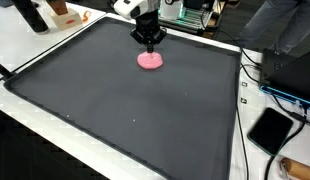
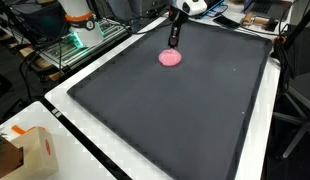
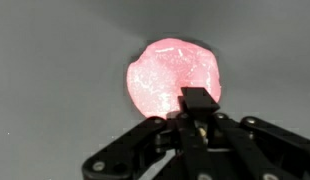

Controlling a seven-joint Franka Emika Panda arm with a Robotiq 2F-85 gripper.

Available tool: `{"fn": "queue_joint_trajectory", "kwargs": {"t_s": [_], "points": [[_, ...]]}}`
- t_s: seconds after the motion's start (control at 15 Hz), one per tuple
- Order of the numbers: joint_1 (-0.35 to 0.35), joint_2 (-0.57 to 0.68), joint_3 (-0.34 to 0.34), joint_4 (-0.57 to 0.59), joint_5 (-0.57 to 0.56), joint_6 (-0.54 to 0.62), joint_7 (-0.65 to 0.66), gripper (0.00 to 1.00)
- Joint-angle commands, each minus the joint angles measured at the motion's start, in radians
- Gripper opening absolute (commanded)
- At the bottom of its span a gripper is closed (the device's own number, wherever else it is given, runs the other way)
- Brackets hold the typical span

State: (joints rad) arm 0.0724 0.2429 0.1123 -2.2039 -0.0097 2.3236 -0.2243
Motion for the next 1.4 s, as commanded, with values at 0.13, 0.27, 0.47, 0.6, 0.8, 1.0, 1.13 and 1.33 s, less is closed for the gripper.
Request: {"fn": "queue_joint_trajectory", "kwargs": {"t_s": [0.13,0.27,0.47,0.6,0.8,1.0,1.13,1.33], "points": [[-0.004,0.033,0.001,0.0,0.014,0.01,-0.001,0.03],[-0.002,0.031,0.001,0.005,0.01,0.006,0.007,0.03],[0.002,0.024,-0.001,0.014,0.003,-0.012,0.02,0.03],[0.003,0.016,0.0,0.017,0.001,-0.023,0.023,0.03],[0.005,0.002,-0.001,0.024,-0.003,-0.051,0.031,0.03],[0.008,-0.01,-0.001,0.033,-0.006,-0.073,0.038,0.03],[0.01,-0.022,0.0,0.041,-0.007,-0.089,0.041,0.03],[0.016,-0.046,-0.001,0.052,-0.016,-0.124,0.063,0.03]]}}
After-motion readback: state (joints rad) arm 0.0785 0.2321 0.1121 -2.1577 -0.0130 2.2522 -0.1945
